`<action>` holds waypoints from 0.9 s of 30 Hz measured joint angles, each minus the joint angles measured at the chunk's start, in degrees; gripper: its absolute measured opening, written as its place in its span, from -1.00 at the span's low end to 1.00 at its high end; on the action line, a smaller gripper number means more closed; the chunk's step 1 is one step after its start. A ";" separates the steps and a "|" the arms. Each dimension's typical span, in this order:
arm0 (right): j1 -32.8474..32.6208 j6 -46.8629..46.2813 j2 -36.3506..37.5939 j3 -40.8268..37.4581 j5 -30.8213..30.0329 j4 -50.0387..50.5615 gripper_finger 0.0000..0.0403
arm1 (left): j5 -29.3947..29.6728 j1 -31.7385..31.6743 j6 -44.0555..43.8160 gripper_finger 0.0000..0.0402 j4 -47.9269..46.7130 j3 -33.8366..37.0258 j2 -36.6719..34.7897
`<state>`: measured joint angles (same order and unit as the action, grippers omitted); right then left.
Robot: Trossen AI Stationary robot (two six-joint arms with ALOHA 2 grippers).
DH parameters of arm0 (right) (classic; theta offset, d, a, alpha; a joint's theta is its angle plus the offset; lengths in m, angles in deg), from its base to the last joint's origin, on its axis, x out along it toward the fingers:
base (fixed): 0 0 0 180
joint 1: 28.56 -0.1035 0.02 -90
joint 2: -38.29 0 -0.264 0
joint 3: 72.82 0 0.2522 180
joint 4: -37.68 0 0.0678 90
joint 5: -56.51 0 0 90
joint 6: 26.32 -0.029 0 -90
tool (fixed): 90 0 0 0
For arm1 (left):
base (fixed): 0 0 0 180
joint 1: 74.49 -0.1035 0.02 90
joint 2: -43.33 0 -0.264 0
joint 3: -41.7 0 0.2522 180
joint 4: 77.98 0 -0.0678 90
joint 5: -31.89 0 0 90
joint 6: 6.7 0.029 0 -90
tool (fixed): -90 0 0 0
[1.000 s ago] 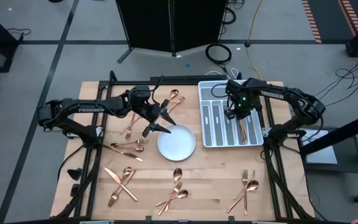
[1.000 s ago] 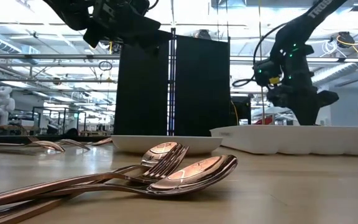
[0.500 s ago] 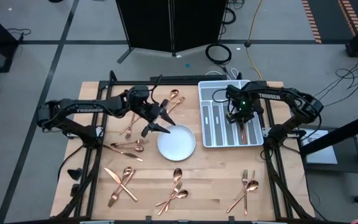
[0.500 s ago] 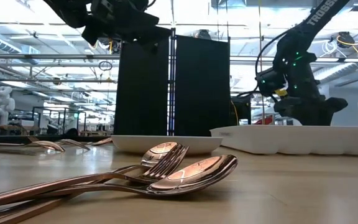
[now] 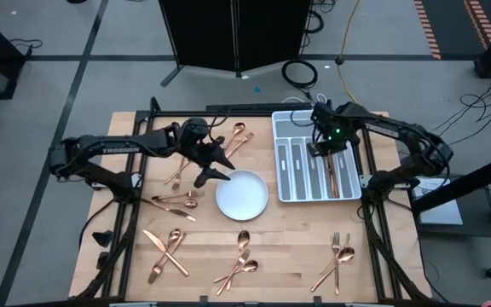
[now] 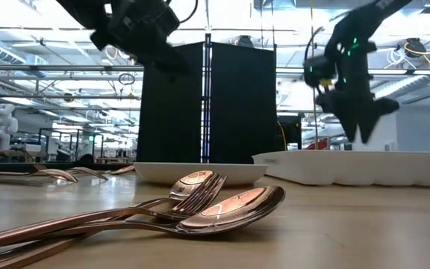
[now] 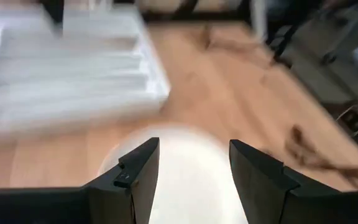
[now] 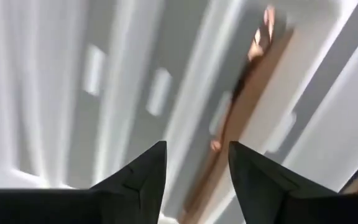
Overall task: Sort silverware
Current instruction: Put the knife in the silverware tray
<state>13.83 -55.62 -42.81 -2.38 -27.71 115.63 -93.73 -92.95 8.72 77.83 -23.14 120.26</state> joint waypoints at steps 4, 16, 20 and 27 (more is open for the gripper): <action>-2.50 2.13 5.20 2.29 -0.42 -7.59 -0.19 | 12.26 2.81 -0.86 -0.06 -11.60 -3.00 -1.45; -21.45 16.67 11.13 -8.38 -0.98 -57.01 -0.19 | 26.25 8.19 -28.18 -0.06 -35.71 -3.95 -0.23; -26.14 19.58 9.04 -11.04 -0.98 -63.52 -0.19 | 25.53 9.34 -28.39 -0.06 -38.81 -2.78 1.13; -32.91 19.52 4.86 -11.64 -1.34 -63.74 -0.19 | 21.82 15.75 -23.44 -0.06 -40.27 -1.93 3.78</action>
<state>-19.08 -36.09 -37.95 -14.02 -29.04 51.89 -71.91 -77.19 -14.72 37.56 -25.07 124.04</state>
